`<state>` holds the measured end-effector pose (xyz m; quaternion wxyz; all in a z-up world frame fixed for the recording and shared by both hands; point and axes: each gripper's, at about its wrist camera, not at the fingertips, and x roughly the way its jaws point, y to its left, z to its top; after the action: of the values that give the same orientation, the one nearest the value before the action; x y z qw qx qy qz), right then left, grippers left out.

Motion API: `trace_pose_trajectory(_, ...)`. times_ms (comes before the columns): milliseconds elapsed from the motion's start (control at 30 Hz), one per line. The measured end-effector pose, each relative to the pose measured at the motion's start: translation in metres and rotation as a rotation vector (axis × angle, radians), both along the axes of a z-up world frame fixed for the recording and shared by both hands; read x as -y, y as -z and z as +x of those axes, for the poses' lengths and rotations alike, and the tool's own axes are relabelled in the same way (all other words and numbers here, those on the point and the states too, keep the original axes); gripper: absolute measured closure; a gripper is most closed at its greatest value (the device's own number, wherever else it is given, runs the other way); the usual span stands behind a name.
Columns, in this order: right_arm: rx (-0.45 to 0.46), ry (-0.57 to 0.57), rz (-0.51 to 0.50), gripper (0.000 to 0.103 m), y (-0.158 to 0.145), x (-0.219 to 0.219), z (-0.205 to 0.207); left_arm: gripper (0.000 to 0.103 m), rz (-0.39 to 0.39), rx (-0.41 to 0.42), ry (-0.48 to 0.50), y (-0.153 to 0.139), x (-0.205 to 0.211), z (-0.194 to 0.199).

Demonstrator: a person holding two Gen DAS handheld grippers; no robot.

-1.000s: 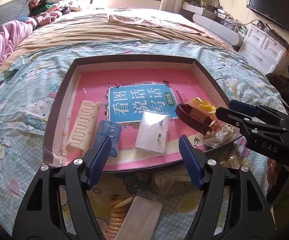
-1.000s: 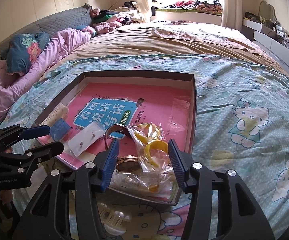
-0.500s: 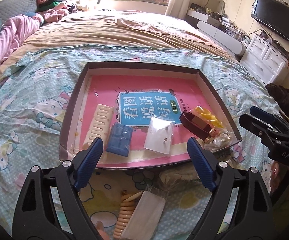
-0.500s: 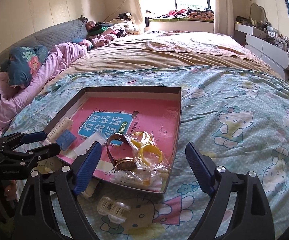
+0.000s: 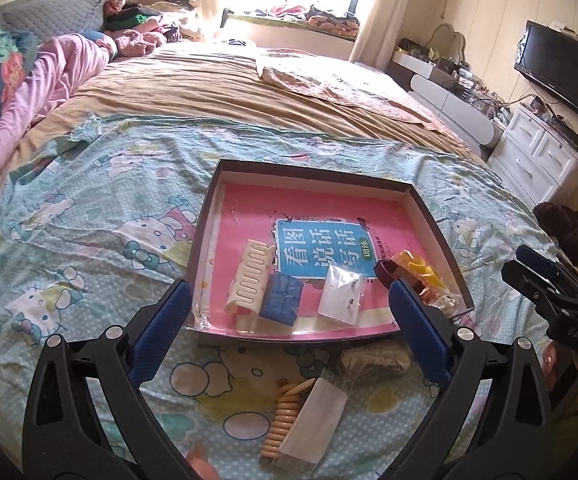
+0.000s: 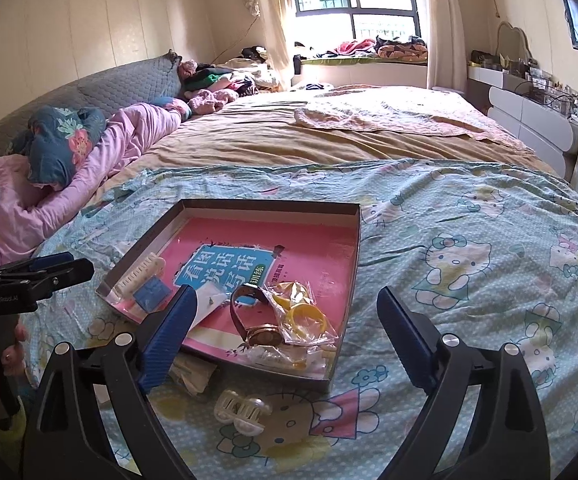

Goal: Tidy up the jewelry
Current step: 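Withdraw both grippers from the tray toward the remaining items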

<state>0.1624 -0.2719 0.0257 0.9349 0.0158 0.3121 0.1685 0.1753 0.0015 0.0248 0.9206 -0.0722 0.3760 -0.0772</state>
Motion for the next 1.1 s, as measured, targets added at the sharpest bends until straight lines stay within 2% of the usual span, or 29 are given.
trace_pose_trajectory(333,0.037,-0.028,0.003,0.012,-0.016,-0.004,-0.018,0.010,0.001,0.040,-0.017,-0.016,-0.006,-0.018)
trace_pose_trajectory(567,0.049,-0.056,-0.006,0.011,-0.020,-0.011,-0.031,0.010,0.038,0.062,-0.009,-0.022,-0.001,-0.032)
trace_pose_trajectory(1100,0.041,-0.099,-0.021,0.011,-0.017,-0.020,-0.051,0.010,0.101,0.042,0.002,-0.011,0.005,-0.058)
